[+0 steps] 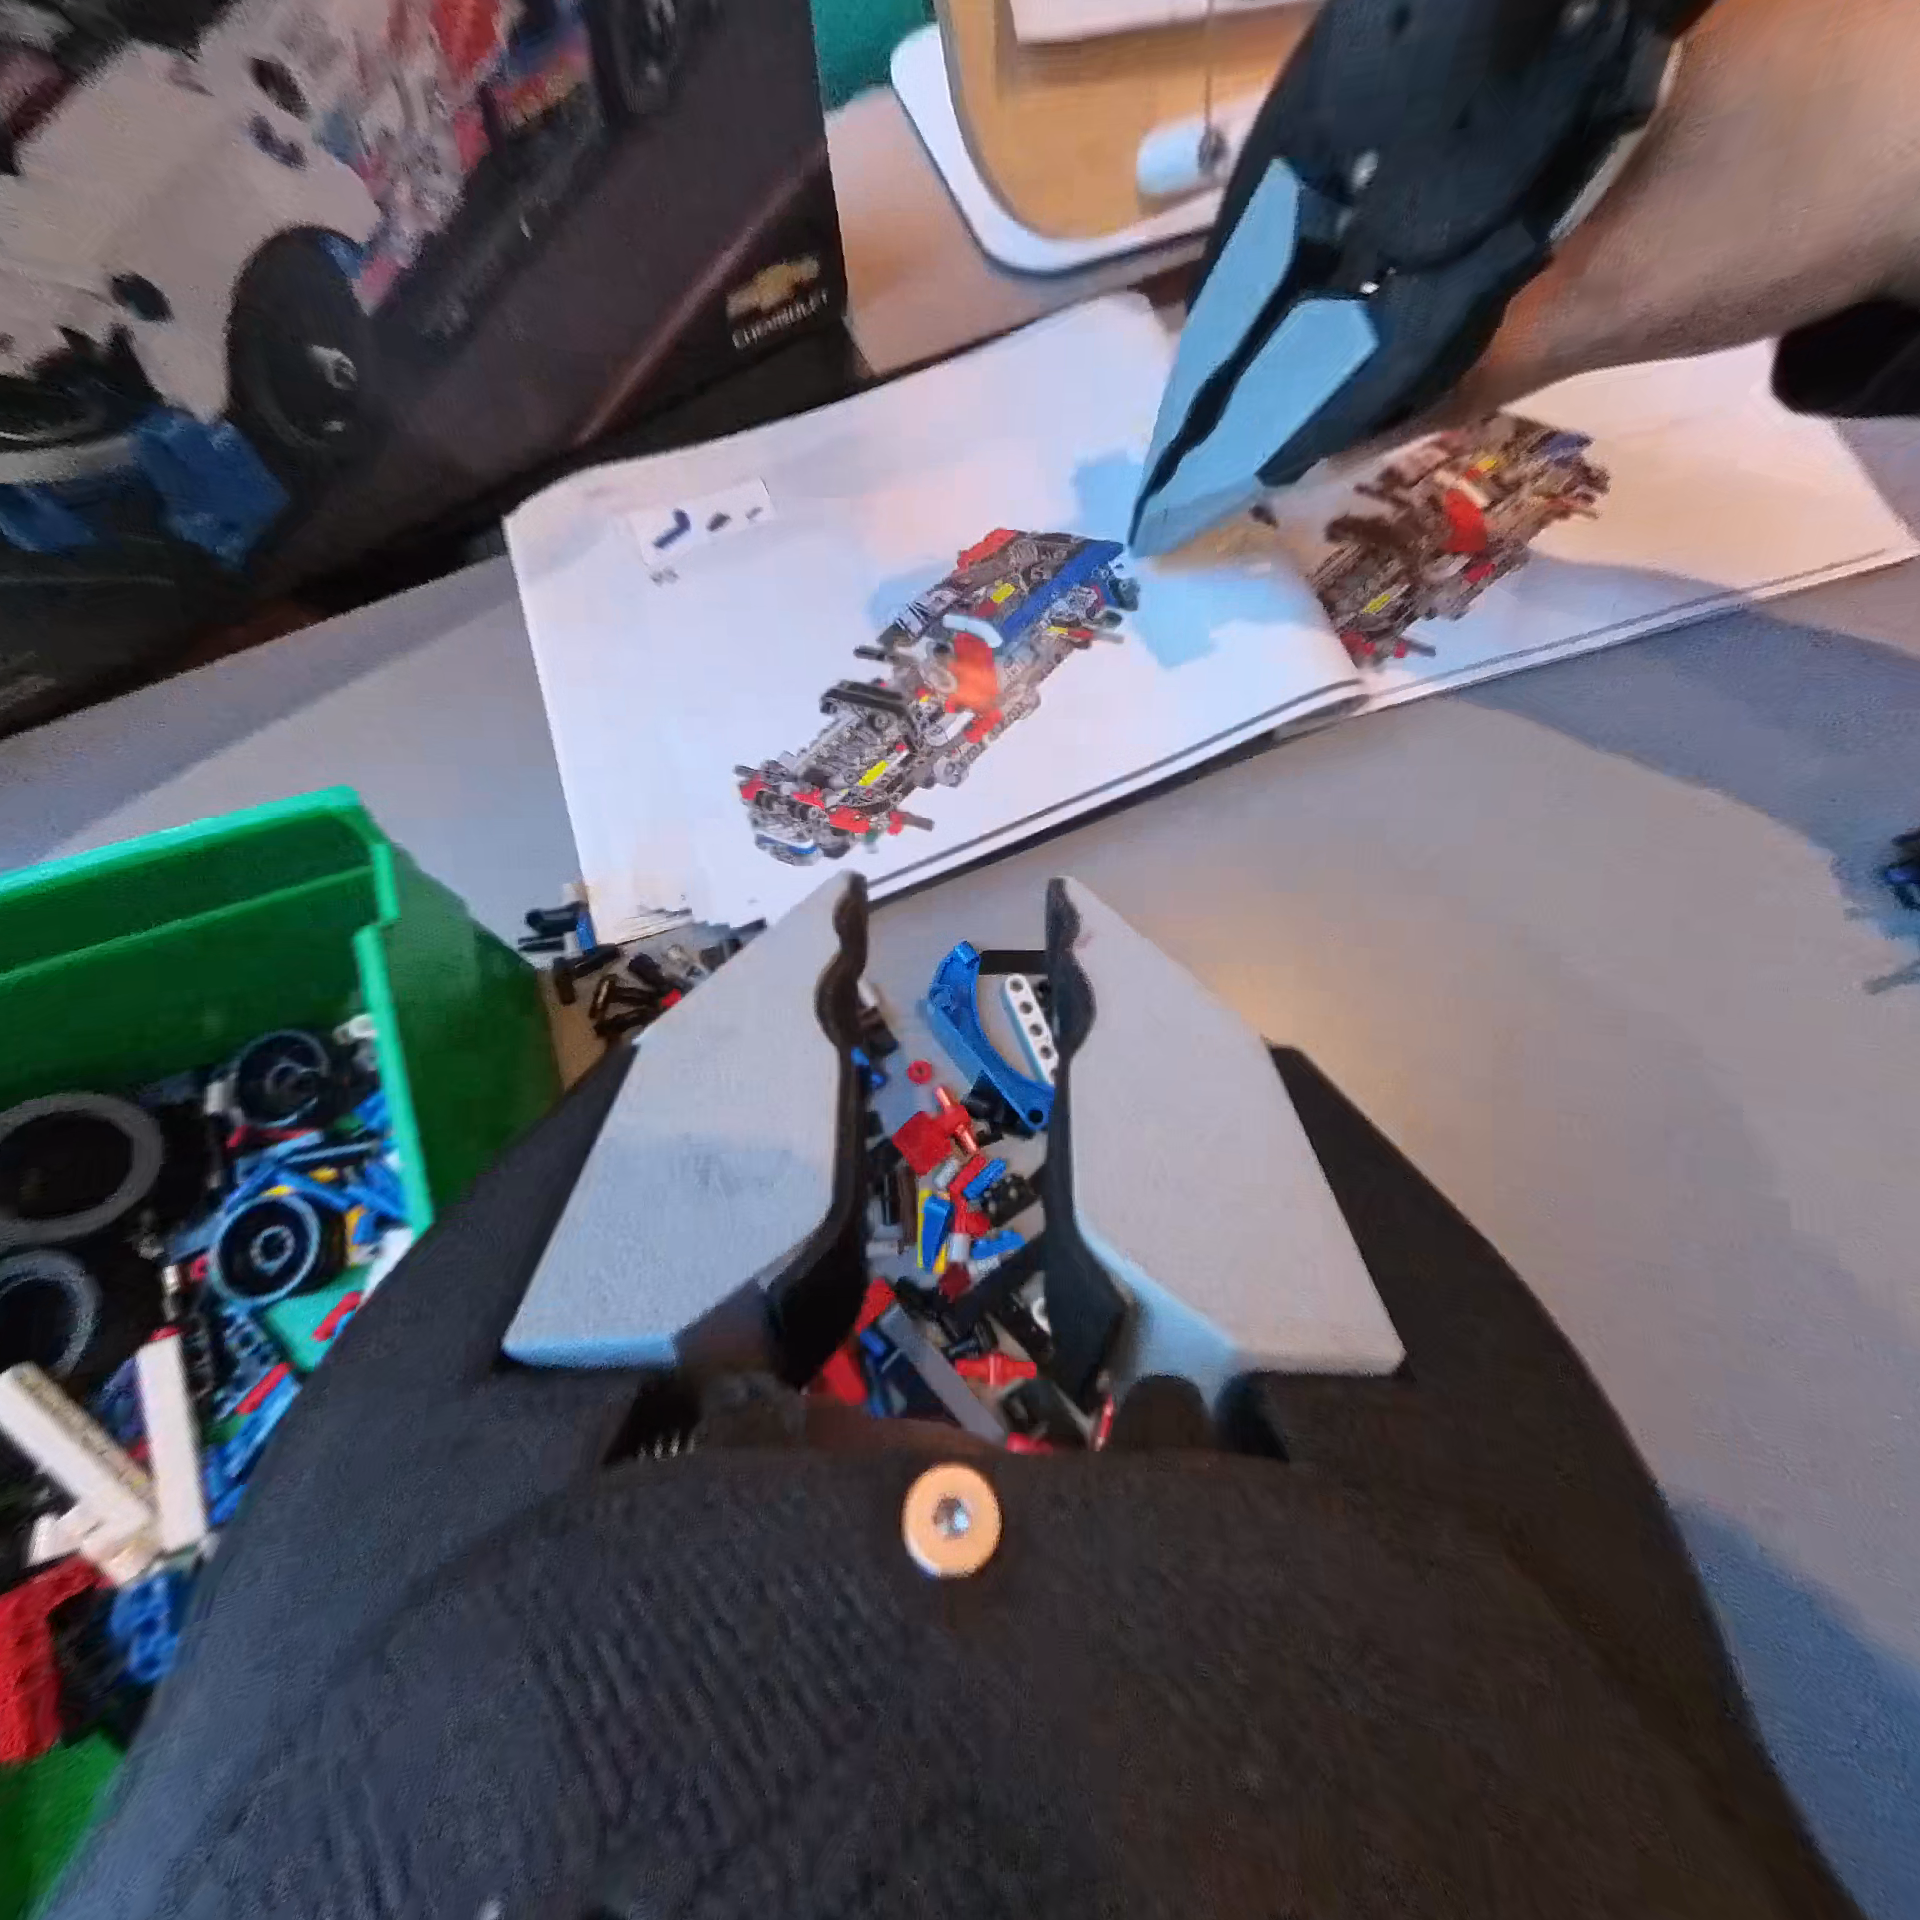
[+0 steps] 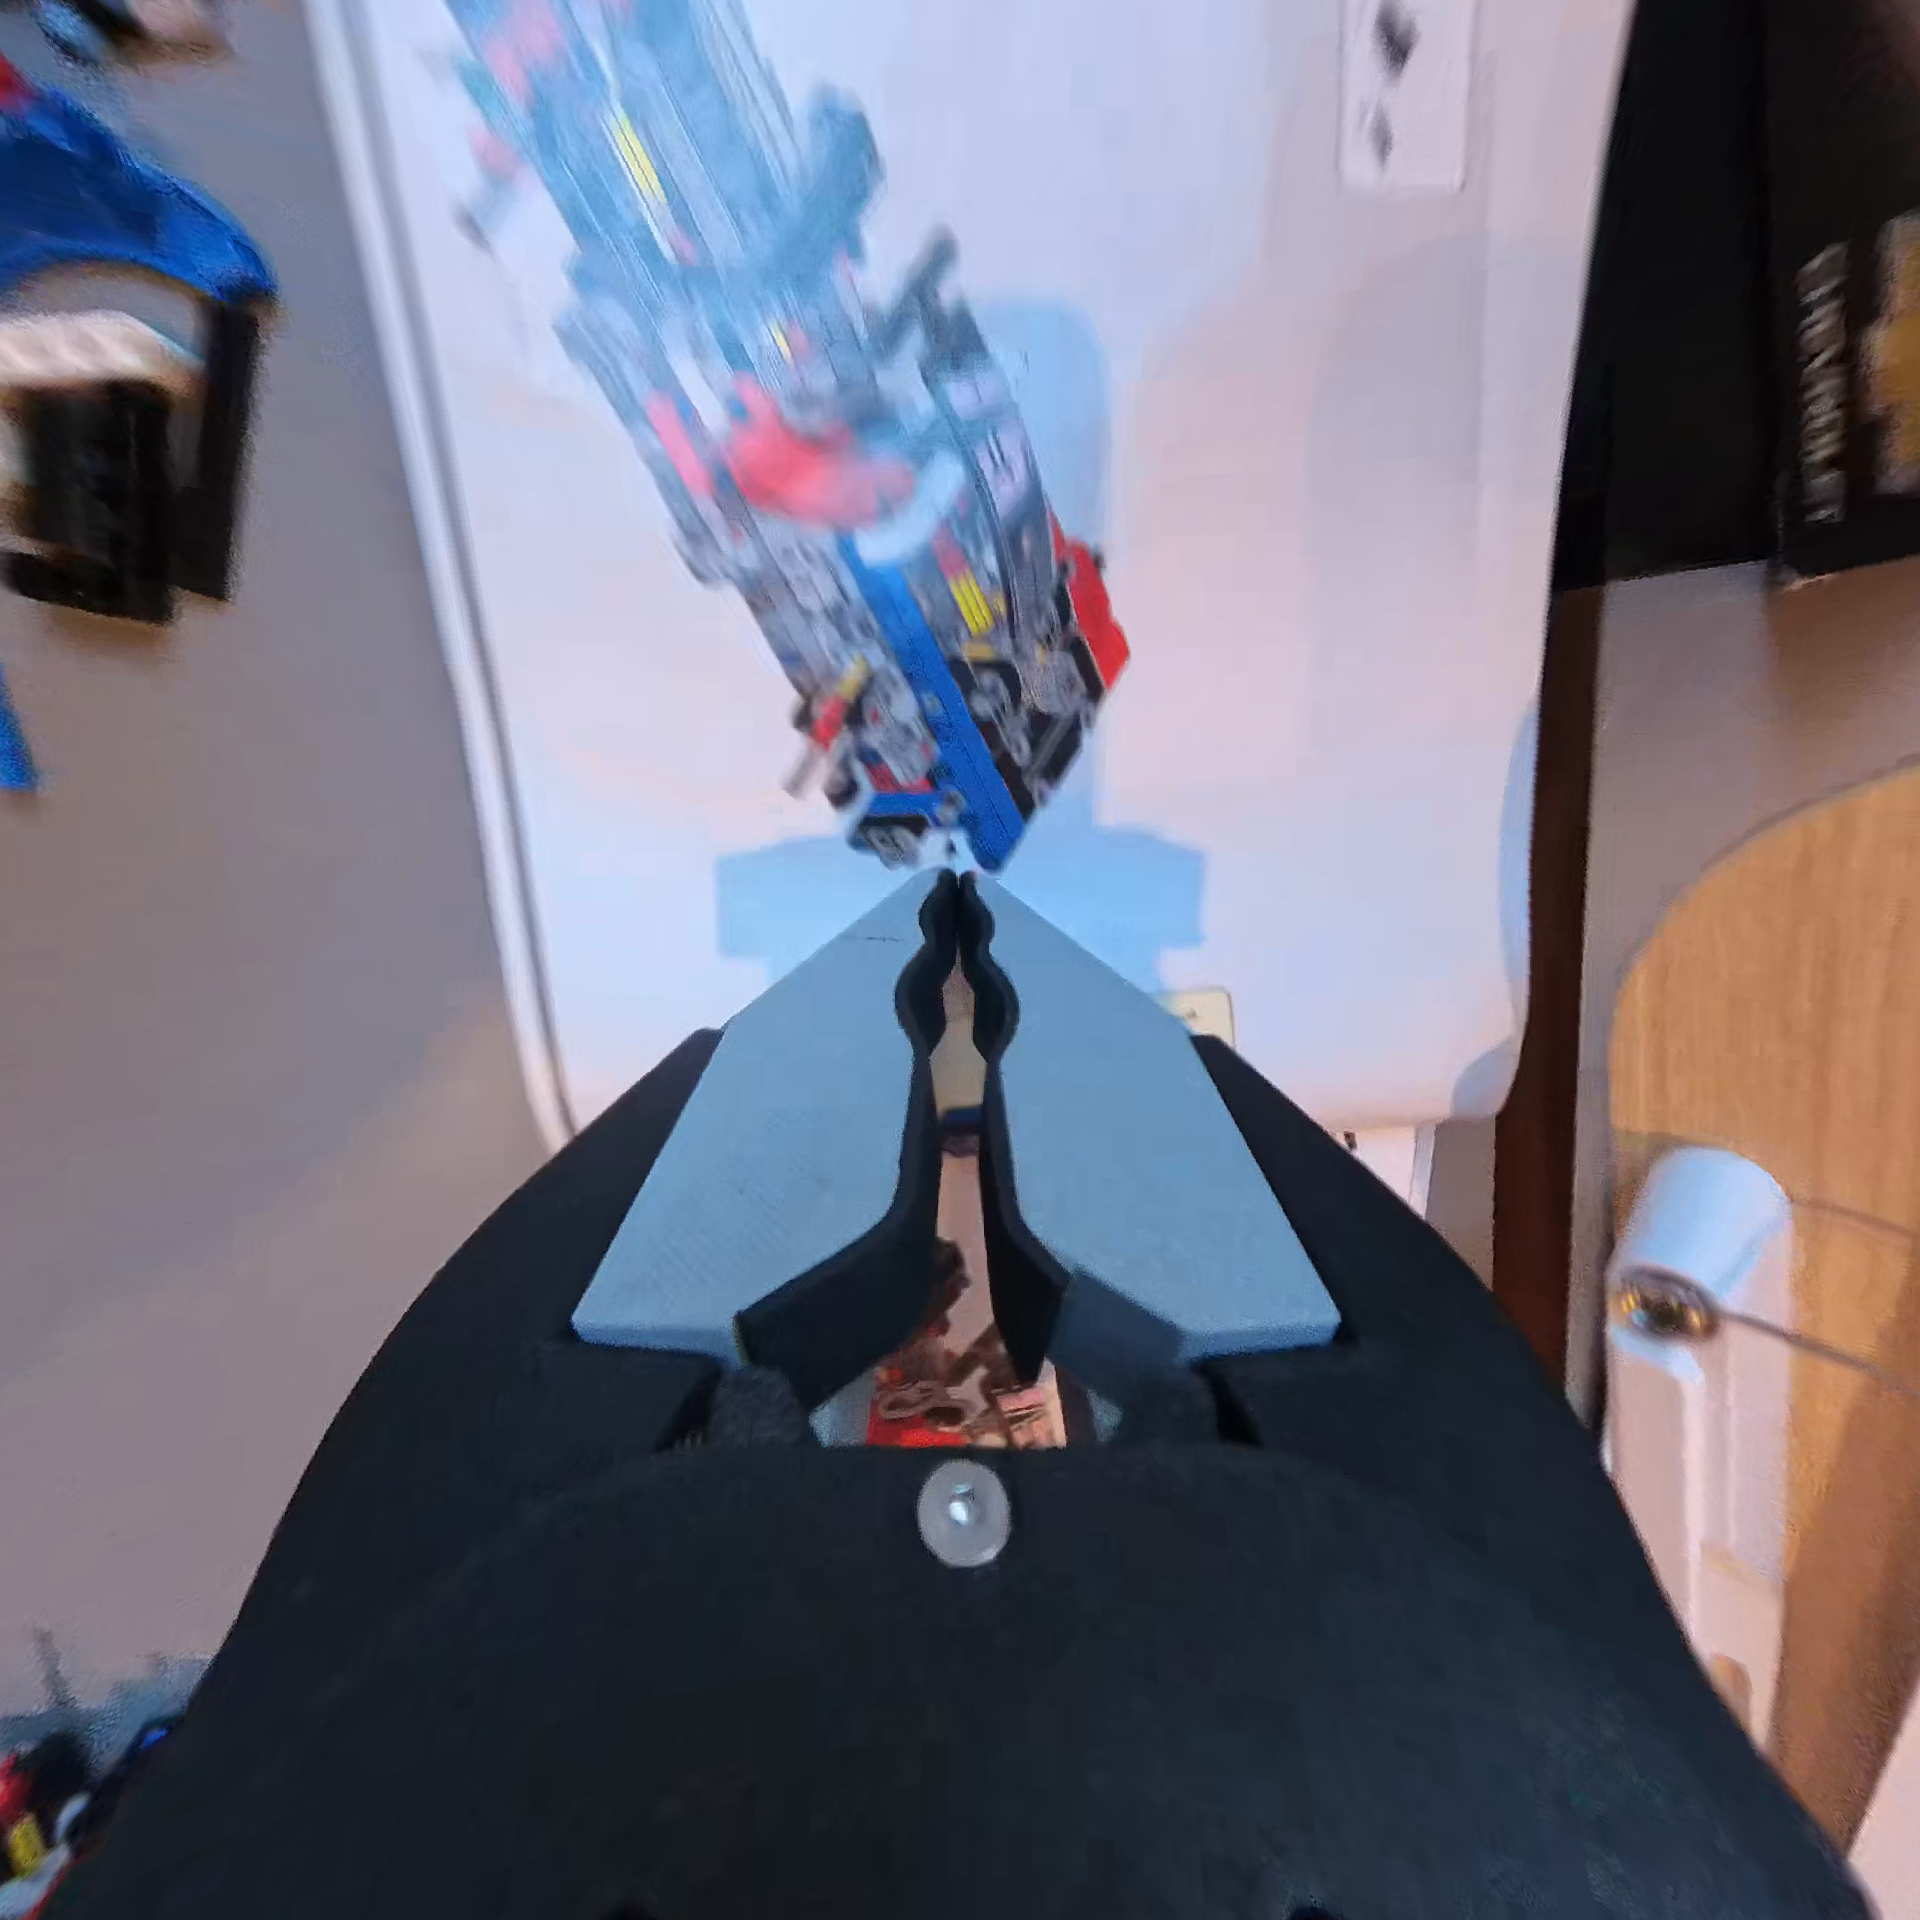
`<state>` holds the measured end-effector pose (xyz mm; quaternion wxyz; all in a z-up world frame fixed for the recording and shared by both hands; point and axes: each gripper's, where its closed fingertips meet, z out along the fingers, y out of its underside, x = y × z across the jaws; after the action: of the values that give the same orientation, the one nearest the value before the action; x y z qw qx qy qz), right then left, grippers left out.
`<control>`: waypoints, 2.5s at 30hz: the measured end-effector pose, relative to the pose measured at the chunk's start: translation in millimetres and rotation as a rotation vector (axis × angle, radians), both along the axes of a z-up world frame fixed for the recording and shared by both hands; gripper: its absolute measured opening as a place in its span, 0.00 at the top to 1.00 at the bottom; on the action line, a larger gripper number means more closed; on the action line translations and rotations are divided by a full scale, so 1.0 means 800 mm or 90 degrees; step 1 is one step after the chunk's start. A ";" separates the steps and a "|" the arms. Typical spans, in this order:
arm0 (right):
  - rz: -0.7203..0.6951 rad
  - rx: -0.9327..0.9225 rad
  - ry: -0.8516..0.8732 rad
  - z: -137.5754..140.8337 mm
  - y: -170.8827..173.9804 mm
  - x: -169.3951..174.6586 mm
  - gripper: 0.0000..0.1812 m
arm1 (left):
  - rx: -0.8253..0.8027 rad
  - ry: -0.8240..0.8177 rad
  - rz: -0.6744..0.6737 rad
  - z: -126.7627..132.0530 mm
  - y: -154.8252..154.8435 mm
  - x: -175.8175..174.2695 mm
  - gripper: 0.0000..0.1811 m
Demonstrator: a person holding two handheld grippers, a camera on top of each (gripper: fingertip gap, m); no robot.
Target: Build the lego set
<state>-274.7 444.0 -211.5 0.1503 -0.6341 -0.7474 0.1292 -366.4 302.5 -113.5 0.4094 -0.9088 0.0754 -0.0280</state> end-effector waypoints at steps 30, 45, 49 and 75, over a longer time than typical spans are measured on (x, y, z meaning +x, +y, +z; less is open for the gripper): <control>-0.085 0.040 0.644 0.148 -0.206 0.366 0.73 | -0.028 0.120 0.238 -0.066 -0.371 0.023 0.83; -0.172 0.200 0.753 0.186 -0.130 0.394 0.83 | -0.126 0.228 0.201 -0.137 -0.369 -0.012 0.89; -0.200 0.170 0.814 0.209 -0.140 0.395 0.83 | -0.124 0.294 0.194 -0.140 -0.368 -0.030 0.95; -0.493 0.378 0.639 0.104 -0.101 0.477 1.00 | 0.155 0.023 -0.065 -0.093 -0.338 0.052 0.81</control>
<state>106.6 363.6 -128.5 0.6793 -0.6507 -0.3118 0.1339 -324.6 31.9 -187.9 0.5132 -0.8477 0.1321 -0.0233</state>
